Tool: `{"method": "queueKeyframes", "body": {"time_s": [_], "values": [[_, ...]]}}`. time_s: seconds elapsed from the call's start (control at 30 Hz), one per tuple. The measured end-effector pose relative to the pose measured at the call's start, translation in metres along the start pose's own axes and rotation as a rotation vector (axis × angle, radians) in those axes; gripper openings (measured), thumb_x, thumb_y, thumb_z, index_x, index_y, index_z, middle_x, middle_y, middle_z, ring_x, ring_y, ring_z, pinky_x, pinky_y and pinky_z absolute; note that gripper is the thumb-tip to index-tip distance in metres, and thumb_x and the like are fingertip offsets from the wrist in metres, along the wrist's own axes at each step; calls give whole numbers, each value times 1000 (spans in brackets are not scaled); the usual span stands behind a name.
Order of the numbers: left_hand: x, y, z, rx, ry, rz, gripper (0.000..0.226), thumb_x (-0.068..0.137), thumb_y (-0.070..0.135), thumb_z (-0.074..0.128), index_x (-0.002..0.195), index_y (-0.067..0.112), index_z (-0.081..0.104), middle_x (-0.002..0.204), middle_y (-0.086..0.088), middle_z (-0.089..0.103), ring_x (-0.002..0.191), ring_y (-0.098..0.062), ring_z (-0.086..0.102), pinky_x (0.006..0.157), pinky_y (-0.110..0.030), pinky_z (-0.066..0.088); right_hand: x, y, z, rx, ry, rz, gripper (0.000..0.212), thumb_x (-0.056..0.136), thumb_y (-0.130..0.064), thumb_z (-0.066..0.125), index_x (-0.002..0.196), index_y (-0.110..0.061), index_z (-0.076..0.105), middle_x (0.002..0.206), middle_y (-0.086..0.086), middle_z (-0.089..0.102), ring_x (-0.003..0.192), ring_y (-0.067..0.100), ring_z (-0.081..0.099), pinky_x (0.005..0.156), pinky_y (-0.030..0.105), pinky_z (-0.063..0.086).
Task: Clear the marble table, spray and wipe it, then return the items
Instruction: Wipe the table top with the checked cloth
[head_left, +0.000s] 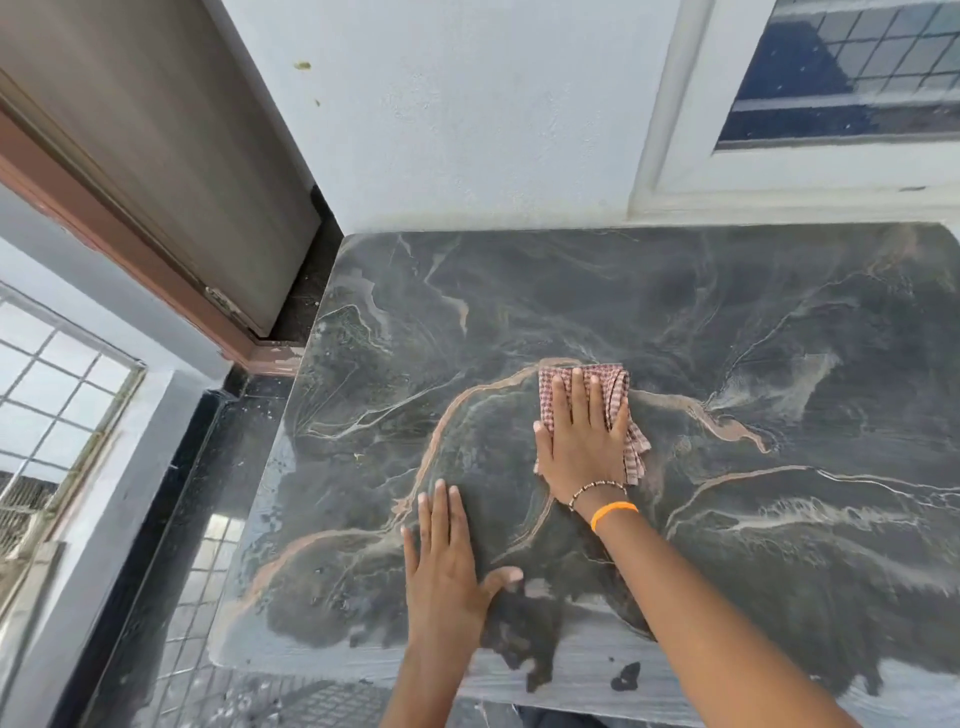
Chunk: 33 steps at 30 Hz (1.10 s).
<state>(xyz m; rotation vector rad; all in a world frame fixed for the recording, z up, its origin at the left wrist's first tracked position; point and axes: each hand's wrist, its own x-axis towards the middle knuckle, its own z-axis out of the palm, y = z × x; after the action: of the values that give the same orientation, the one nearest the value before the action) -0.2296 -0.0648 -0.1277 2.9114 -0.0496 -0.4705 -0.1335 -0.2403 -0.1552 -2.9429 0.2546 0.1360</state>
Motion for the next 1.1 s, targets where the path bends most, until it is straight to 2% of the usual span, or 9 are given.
{"method": "queueKeyframes", "body": {"time_s": [0.13,0.3,0.5,0.6,0.73,0.87,0.97,1.03,1.1], "values": [[29,-45,-20,-88,-7,-66,113,70,72,46,143,14,-19,149,1,-29,135,-16,-30,116,-40,-7,69,-29,-2,9,17,11,62,93,-41,28,148,-19,12,158,7,11,146,25,7,114,57,0],[42,-69,-27,-156,-102,-93,115,58,77,36,134,19,-28,149,3,-30,142,-20,-22,117,-39,-3,125,-66,-5,10,23,-69,58,95,-40,27,148,-21,14,158,5,13,146,25,8,114,56,-1],[43,-66,-29,-136,-135,-94,115,66,73,43,137,16,-27,145,4,-34,142,-22,-22,117,-41,-1,107,-69,-4,-53,-27,-316,54,97,-36,19,148,-25,5,159,-2,4,146,18,1,116,46,-5],[41,-67,-31,-72,-132,-73,113,68,75,37,136,14,-28,146,1,-34,142,-23,-21,118,-42,1,66,-62,-4,-73,-53,-369,54,97,-34,19,148,-26,4,159,-4,4,146,18,2,116,45,-7],[39,-72,-29,-4,-94,-22,110,61,82,15,135,12,-29,148,-2,-30,143,-23,-19,119,-41,2,-2,-51,-6,-77,-48,-264,58,90,-34,15,147,-24,18,156,-2,19,144,22,19,114,49,4],[38,-78,-30,62,-75,49,113,59,84,-5,139,7,-21,152,-9,-22,144,-28,-13,118,-43,4,-80,-56,5,35,-70,-40,60,87,-33,12,146,-27,5,155,-6,1,145,21,7,115,45,0],[40,-84,-31,98,-93,114,105,71,81,12,134,8,-29,153,-12,-23,143,-28,-16,119,-43,3,-131,-81,9,2,-3,77,54,93,-31,14,145,-20,25,153,0,18,145,21,10,117,48,4],[41,-91,-33,131,-112,168,103,75,78,19,132,8,-31,153,-12,-24,143,-28,-16,119,-42,2,-148,-95,6,-36,-16,131,60,95,-35,0,143,-16,32,151,3,30,142,18,10,112,49,-1],[42,-97,-36,139,-100,213,103,76,77,21,133,7,-29,154,-12,-23,144,-27,-15,119,-42,3,-153,-100,2,-91,-21,173,65,95,-37,-2,139,-11,39,147,5,39,139,23,24,112,51,-1]]}}
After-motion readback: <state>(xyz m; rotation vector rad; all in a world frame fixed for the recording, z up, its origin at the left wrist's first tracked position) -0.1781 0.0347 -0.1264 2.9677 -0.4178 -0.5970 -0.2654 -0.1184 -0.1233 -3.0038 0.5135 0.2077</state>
